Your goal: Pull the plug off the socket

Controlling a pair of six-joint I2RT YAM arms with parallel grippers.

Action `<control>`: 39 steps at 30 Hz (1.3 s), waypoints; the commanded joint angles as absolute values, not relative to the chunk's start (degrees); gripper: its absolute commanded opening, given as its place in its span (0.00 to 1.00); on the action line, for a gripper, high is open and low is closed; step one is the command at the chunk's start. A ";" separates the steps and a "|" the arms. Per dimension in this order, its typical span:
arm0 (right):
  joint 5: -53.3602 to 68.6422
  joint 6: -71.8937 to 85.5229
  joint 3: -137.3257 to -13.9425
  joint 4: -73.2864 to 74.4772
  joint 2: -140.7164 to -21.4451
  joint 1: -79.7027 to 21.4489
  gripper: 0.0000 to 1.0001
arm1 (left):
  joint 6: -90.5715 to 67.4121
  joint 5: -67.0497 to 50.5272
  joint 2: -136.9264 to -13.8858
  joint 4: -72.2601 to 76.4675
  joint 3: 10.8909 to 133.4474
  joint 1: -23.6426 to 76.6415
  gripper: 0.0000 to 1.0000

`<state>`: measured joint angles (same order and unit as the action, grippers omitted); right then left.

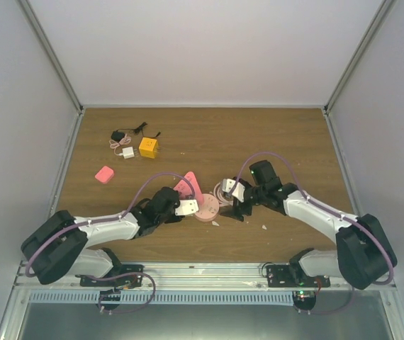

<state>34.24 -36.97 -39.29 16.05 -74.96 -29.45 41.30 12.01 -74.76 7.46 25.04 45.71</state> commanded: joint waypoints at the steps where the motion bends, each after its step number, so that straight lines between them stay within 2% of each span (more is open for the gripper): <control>1: 31.62 -41.42 -35.79 11.89 -72.36 -30.28 0.95 | 40.16 11.35 -76.49 11.71 24.69 45.79 0.49; 8: 30.51 -44.84 -34.29 10.74 -72.60 -32.30 0.94 | 37.91 7.85 -77.83 10.04 24.65 44.10 0.39; 16: 25.49 -48.12 -32.62 5.46 -74.37 -37.40 0.94 | 35.94 -3.08 -78.87 4.84 28.19 37.84 0.37; 29: 7.72 -65.62 -17.51 -24.72 -76.89 -44.27 0.88 | 35.35 -10.76 -83.40 0.51 32.37 33.24 0.33; 34: 3.47 -70.52 -11.88 -40.67 -79.09 -47.72 0.79 | 35.35 -11.49 -84.37 0.44 33.25 32.53 0.33; 39: 2.31 -72.05 -11.67 -45.46 -81.05 -48.60 0.60 | 34.69 -12.64 -84.23 -0.96 33.74 32.11 0.33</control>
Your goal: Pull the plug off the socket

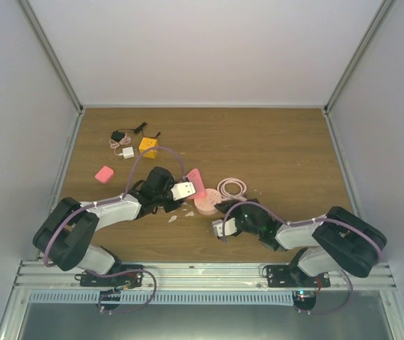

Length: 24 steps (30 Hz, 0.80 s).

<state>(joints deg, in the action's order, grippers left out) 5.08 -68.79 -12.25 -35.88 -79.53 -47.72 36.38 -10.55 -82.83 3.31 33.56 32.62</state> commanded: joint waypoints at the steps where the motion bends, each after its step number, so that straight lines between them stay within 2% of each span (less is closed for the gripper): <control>1: 2.17 -72.58 -11.62 -46.01 -81.64 -48.68 0.58 | 34.64 -12.85 -84.20 -1.11 33.75 31.96 0.33; 11: -0.81 -76.50 -11.50 -54.48 -89.67 -49.04 0.55 | 34.48 -14.13 -83.37 -2.16 33.70 31.55 0.34; 18: -4.51 -78.58 -11.15 -65.60 -95.21 -50.58 0.54 | 34.54 -15.51 -83.09 -2.83 33.92 31.55 0.34; 24: -5.94 -80.63 -10.35 -75.82 -99.89 -51.10 0.42 | 34.30 -15.38 -82.34 -2.18 33.50 31.55 0.37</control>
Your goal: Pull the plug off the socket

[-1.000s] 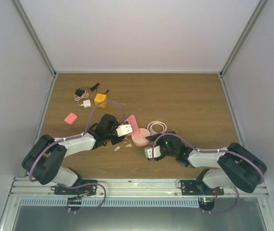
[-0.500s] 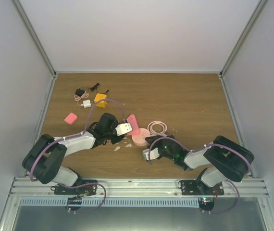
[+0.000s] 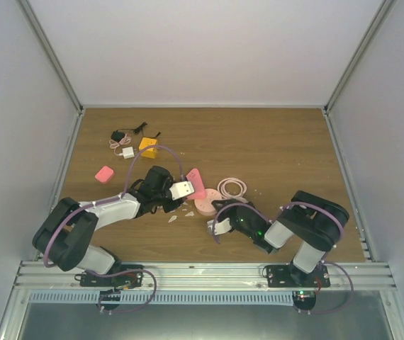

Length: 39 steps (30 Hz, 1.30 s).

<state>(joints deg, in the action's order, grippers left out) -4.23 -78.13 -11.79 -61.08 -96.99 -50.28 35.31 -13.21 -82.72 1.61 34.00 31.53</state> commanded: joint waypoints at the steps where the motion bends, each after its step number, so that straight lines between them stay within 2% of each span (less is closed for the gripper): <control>1: -6.26 -80.80 -10.25 -76.86 -100.43 -51.28 0.40 | 34.24 -15.01 -81.65 -1.46 32.96 31.55 0.40; 7: -5.85 -79.11 -9.19 -77.25 -99.51 -51.60 0.25 | 35.05 -13.31 -75.78 4.00 28.88 31.63 0.60; 10: -5.32 -77.93 -9.33 -75.28 -98.04 -51.59 0.23 | 36.21 -11.08 -73.20 7.65 26.38 32.20 0.68; 14: -4.58 -77.41 -9.79 -72.73 -97.83 -51.59 0.23 | 38.82 -5.20 -72.87 13.28 23.58 36.00 0.71; 26: -4.97 -78.59 -9.40 -73.74 -100.25 -51.59 0.17 | 43.29 9.64 -82.50 29.40 21.47 43.75 0.65; 32: -5.08 -78.49 -9.14 -74.04 -100.55 -51.57 0.16 | 43.40 13.36 -86.27 33.69 21.29 45.35 0.58; 39: -4.59 -79.09 -8.44 -73.80 -100.38 -51.60 0.14 | 40.56 13.76 -86.13 33.98 21.01 45.31 0.42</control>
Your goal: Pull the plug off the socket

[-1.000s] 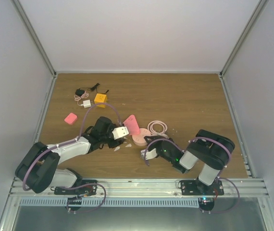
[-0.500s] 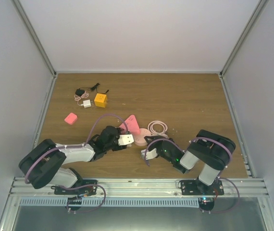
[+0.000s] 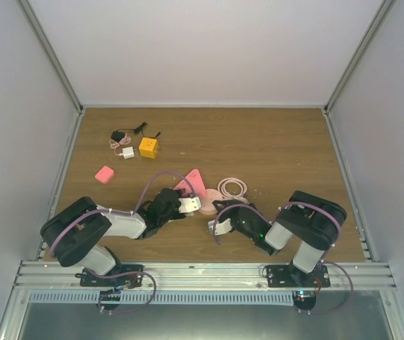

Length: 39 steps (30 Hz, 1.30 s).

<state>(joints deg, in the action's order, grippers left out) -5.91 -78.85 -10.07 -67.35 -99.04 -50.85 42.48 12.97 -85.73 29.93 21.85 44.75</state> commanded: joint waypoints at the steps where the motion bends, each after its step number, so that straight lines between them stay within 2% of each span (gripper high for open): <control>1: -4.45 -79.11 -8.38 -73.56 -100.25 -51.59 0.13 | 40.40 13.69 -86.13 33.81 21.07 45.35 0.40; 7: -4.06 -78.71 -8.31 -72.24 -99.76 -51.58 0.10 | 42.54 14.88 -86.27 35.59 20.12 45.82 0.29; 15: -3.78 -78.24 -8.46 -70.51 -99.18 -51.59 0.07 | 51.89 25.19 -91.60 51.82 16.67 49.58 0.20; 30: -3.53 -78.06 -8.44 -68.71 -98.79 -51.63 0.06 | 61.87 31.80 -94.49 63.89 14.10 52.34 0.08; 39: -3.96 -79.09 -7.61 -69.80 -99.37 -51.58 0.06 | 43.09 23.24 -84.68 36.75 21.40 49.13 0.06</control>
<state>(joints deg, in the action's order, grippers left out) -5.23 -78.63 -9.65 -67.24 -98.63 -50.85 52.23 25.82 -89.25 43.42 17.69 50.94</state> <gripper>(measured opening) 0.314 0.334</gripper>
